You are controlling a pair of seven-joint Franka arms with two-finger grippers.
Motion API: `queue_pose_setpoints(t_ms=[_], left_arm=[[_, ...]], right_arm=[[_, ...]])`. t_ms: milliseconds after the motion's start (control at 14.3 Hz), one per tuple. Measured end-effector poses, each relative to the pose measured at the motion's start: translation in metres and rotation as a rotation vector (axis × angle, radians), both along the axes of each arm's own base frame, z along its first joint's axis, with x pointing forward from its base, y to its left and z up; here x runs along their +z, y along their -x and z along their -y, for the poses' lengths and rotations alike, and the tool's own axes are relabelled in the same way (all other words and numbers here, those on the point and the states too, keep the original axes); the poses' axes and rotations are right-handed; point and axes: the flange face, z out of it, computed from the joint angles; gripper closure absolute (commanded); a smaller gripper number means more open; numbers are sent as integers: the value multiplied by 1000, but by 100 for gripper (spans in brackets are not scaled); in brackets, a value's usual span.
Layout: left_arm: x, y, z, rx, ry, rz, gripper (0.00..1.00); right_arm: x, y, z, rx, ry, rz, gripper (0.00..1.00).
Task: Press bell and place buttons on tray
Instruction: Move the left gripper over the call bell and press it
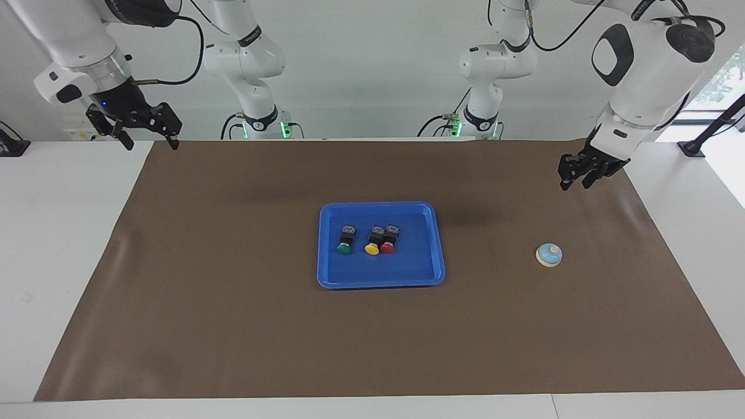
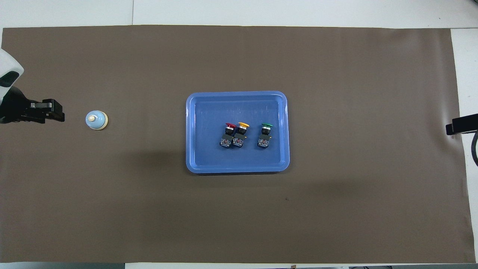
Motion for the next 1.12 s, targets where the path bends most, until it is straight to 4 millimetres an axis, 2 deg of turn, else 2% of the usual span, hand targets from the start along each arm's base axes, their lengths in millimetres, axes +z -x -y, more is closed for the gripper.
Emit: queue_pose_setpoints(t_ms=[140,210,350,490,699,909,1119], left_arm=[[-41,-7,-20,32,2,-19,100],[-64,-13,-23,36,3,-32,100],[-105,-29,-19,28,7,-25,100],[-136,-40,-10,14,10,-8,100],[-160,-47,-2,1,13,-7,100],[-173,-49,-3,-5,5,-14,100],[-201,-52,-5,-7,-1,-33,100]], right_arm=[[0,0,0,0,0,0,0],[0,0,0,0,0,0,0],[0,0,0,0,0,0,0],[0,0,0,0,0,0,0],[0,0,0,0,0,0,0],[0,0,0,0,0,0,0],[0,0,0,0,0,0,0]])
